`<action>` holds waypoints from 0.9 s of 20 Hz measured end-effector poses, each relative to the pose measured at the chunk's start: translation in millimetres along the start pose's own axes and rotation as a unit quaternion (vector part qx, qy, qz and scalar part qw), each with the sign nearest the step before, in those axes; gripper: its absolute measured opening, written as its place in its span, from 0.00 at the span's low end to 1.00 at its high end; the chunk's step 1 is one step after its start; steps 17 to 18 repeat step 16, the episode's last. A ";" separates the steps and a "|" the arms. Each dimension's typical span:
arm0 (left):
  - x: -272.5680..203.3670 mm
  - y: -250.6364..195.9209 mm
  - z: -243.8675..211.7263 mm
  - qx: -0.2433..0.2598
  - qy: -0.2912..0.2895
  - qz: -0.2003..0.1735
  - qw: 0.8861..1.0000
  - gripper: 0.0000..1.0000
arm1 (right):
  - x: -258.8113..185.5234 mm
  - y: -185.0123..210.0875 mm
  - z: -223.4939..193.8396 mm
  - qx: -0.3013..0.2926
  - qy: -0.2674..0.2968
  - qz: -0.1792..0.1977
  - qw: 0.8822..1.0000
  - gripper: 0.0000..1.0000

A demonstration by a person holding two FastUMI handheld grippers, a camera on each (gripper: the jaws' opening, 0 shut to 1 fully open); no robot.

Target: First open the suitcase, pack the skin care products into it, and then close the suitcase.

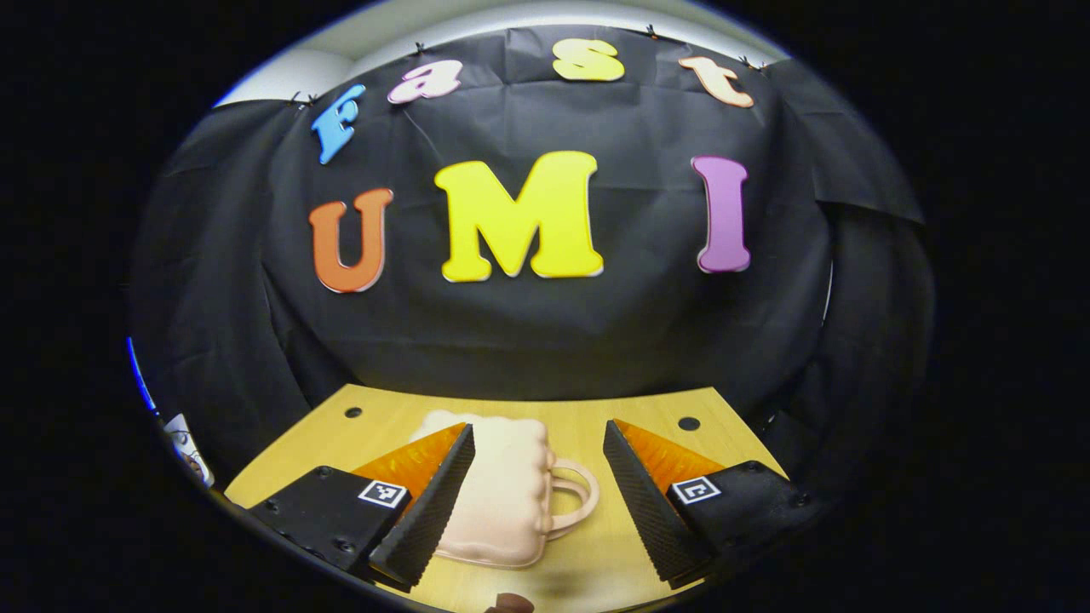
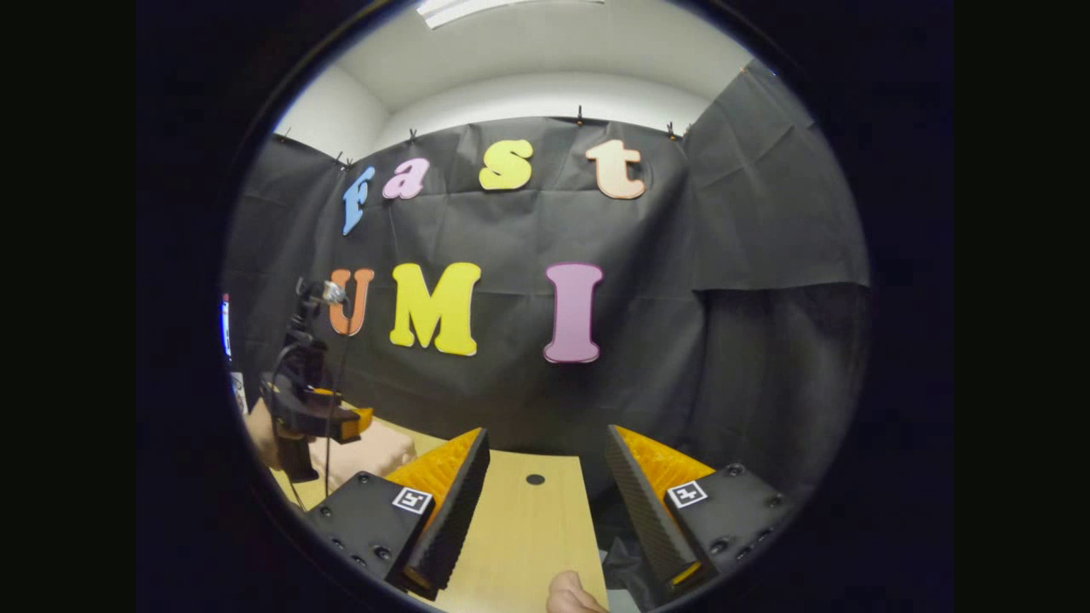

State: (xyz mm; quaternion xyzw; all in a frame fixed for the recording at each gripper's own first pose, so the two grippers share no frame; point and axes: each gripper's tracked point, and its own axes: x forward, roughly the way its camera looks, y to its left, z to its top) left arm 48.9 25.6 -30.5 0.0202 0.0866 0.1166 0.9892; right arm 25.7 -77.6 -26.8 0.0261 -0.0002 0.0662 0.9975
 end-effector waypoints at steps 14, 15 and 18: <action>-89.8 150.1 13.0 -0.055 -0.033 0.032 0.997 0.96 | -5.2 157.7 29.7 -0.019 -0.019 0.038 0.999 0.80; -90.8 150.9 15.2 -0.052 -0.039 0.029 0.997 0.96 | -6.9 161.4 30.5 -0.025 -0.019 0.039 0.999 0.80; -91.4 152.3 16.5 -0.050 -0.044 0.026 0.997 0.96 | -7.6 164.4 30.9 -0.031 -0.020 0.038 0.999 0.79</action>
